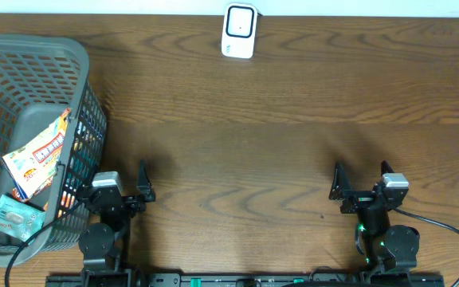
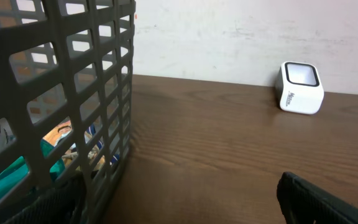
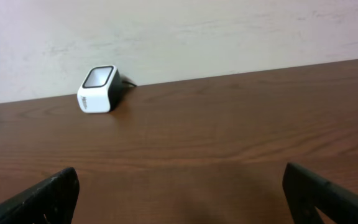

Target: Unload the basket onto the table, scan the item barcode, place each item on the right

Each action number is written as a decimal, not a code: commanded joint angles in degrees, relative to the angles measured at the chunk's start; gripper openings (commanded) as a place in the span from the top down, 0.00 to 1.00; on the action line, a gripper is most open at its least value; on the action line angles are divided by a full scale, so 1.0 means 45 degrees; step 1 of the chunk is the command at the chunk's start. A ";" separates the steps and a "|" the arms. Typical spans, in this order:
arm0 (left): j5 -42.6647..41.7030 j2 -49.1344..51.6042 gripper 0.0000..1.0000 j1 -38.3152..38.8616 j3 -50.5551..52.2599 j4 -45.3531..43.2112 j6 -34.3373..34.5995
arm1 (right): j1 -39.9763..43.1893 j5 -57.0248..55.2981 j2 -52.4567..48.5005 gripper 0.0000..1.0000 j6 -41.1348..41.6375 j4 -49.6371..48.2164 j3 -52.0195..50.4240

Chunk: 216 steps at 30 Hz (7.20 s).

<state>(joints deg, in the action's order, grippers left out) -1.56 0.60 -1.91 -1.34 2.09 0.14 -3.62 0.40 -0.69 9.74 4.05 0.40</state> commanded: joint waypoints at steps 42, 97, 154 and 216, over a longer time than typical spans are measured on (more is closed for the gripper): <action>0.0170 0.0335 0.02 0.0005 0.0248 0.0427 0.0019 | -0.0049 -0.0063 -0.0160 0.01 -0.0228 0.0053 -0.0019; 0.0170 0.0335 0.02 0.0000 0.0248 0.0427 0.0019 | -0.0049 -0.0063 -0.0165 0.01 -0.0228 0.0053 -0.0019; -0.5489 1.2653 0.02 -0.0010 -1.7495 0.9049 0.0262 | -0.0039 -0.0058 -0.0185 0.01 -0.0228 0.0053 -0.0019; -0.3444 2.4363 0.02 -0.6931 -1.7476 1.0015 1.3760 | -0.0039 -0.0058 -0.0185 0.01 -0.0233 0.0053 -0.0019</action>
<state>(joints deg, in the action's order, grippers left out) -16.62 108.66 -34.37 -80.27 47.31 59.53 -3.62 0.38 -1.50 9.56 4.05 0.40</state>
